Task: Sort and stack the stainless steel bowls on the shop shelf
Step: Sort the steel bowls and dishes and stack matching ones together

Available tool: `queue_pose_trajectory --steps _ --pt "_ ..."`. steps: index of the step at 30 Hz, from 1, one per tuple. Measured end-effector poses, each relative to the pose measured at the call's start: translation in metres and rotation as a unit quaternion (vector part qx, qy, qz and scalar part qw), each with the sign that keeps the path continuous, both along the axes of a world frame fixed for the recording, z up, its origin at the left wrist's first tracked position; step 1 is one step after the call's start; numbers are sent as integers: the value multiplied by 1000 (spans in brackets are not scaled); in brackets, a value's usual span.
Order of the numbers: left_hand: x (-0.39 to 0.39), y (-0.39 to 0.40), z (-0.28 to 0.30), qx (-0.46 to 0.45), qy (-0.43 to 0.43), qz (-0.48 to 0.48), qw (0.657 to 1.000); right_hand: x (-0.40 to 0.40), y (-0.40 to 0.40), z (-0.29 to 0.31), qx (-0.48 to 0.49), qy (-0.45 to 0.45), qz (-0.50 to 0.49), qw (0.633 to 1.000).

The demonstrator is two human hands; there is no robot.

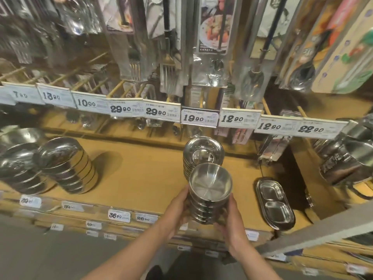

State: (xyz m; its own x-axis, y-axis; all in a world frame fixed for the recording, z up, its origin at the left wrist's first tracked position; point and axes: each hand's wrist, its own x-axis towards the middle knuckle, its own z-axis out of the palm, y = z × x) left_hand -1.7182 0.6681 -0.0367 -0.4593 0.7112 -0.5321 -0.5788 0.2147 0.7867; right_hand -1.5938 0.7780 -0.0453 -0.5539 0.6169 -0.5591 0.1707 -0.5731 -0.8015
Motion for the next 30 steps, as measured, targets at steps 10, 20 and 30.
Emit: queue_pose_trajectory --steps 10,20,30 --pt "-88 -82 7 6 41 52 998 -104 -62 11 0 25 53 998" --pt "-180 -104 -16 8 55 50 997 -198 -83 -4 -60 14 33 998" --pt "-214 -107 -29 -1 73 -14 997 -220 -88 -40 -2 14 40 999"
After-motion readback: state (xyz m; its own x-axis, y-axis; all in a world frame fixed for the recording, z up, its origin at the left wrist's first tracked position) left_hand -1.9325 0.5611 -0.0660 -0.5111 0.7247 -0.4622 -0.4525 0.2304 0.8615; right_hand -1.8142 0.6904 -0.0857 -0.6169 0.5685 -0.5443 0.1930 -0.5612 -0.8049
